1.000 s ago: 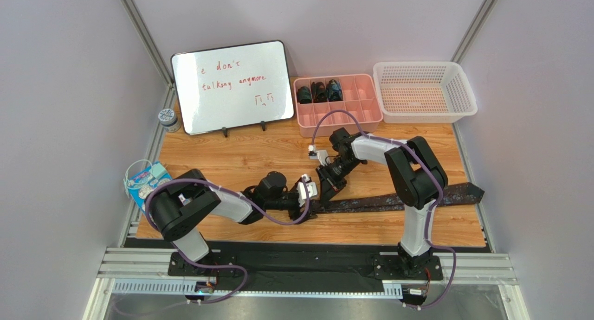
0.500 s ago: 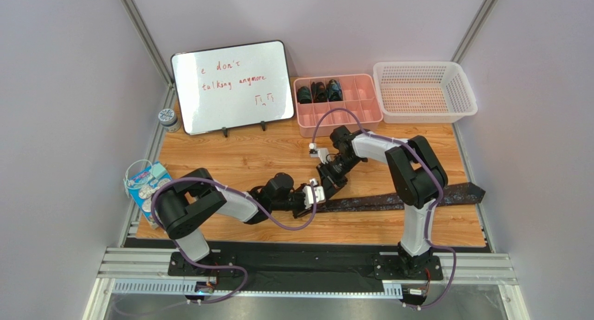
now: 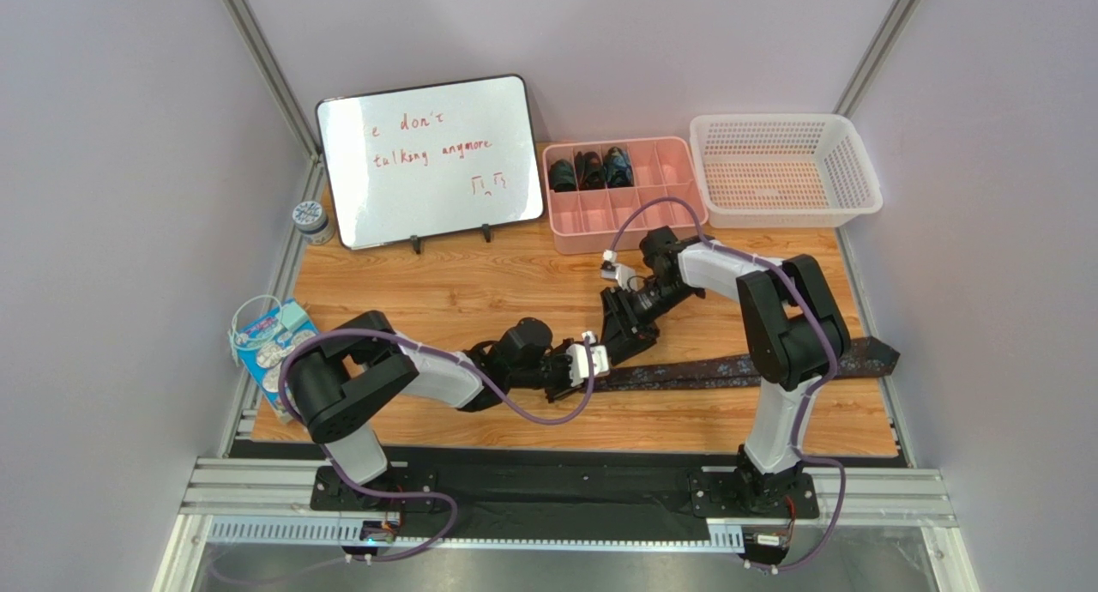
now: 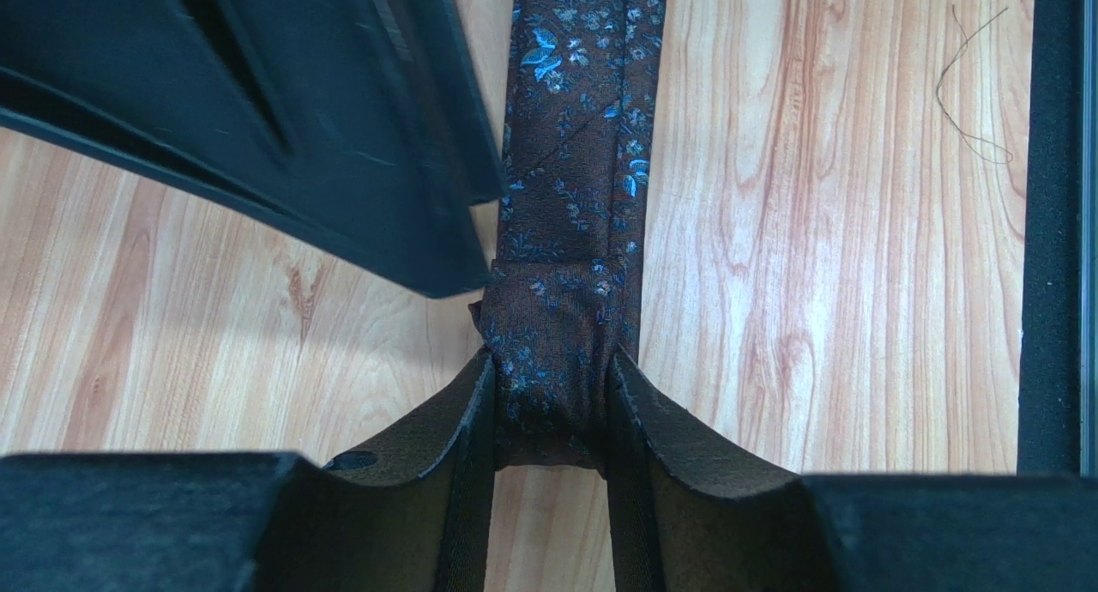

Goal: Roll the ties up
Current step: Roll the tie at the center of the board.

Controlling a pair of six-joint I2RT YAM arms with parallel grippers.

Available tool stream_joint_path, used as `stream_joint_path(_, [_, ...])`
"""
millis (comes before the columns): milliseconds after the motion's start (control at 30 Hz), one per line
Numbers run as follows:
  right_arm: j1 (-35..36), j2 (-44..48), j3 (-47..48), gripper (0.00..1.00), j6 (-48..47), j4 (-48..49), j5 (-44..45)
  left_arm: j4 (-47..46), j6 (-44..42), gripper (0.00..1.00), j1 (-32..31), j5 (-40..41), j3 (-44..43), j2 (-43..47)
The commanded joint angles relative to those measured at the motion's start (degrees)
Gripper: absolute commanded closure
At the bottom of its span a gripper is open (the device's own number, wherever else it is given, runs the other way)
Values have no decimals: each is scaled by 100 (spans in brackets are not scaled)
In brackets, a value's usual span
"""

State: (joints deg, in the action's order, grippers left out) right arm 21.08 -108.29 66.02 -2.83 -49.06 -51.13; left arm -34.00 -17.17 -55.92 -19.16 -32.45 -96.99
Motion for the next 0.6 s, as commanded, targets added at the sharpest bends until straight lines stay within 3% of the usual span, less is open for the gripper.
stream_joint_path(0, [80, 27, -168, 51, 195, 142, -248, 622, 37, 74, -33, 202, -69, -189])
stream_joint_path(267, [274, -192, -239, 54, 248, 484, 59, 728, 117, 74, -33, 193, -148, -224])
stream_joint_path(367, [274, -315, -186, 59, 248, 511, 156, 745, 100, 74, -33, 202, -157, -215])
stream_joint_path(567, [274, -359, -195, 79, 248, 459, 428, 772, 205, 74, -33, 254, -174, -224])
